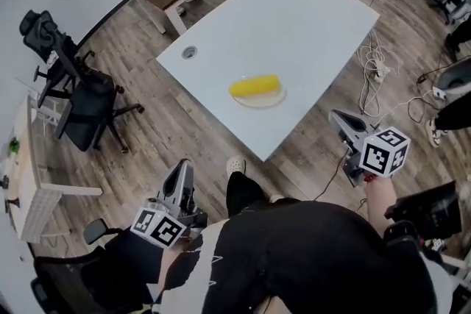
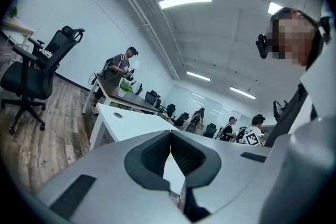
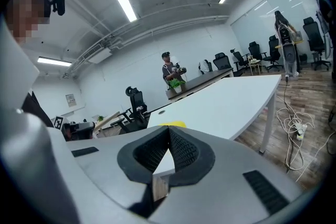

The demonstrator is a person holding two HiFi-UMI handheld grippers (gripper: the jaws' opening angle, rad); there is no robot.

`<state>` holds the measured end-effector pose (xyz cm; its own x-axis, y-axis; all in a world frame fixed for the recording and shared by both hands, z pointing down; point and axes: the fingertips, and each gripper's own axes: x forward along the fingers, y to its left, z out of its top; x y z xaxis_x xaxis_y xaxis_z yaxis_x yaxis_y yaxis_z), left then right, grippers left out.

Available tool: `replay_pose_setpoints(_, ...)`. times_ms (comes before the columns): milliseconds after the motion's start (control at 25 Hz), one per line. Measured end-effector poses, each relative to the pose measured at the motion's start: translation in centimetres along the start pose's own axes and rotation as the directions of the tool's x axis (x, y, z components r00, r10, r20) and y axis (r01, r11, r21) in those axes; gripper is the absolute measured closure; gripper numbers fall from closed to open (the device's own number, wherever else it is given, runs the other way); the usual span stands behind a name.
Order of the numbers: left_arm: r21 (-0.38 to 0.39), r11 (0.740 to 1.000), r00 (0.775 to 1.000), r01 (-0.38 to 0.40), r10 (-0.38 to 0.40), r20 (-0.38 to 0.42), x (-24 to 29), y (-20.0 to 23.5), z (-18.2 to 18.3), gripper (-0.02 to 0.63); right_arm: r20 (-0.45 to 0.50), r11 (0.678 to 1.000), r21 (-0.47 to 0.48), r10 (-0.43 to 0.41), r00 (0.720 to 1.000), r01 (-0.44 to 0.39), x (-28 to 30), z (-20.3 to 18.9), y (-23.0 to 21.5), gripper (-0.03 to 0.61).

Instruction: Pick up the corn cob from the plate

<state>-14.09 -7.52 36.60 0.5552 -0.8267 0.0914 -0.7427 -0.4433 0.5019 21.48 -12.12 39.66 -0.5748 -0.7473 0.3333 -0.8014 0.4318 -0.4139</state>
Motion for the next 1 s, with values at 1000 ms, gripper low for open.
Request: replay_pose_setpoints(1000, -0.086, 0.966, 0.923, 0.243, -0.258, -0.284, 20.0, 11.9, 1.7, 0.6, -0.24, 0.96, -0.188, -0.252, 0.937, 0.209, 13.0, -1.2, -2.4, 0.563)
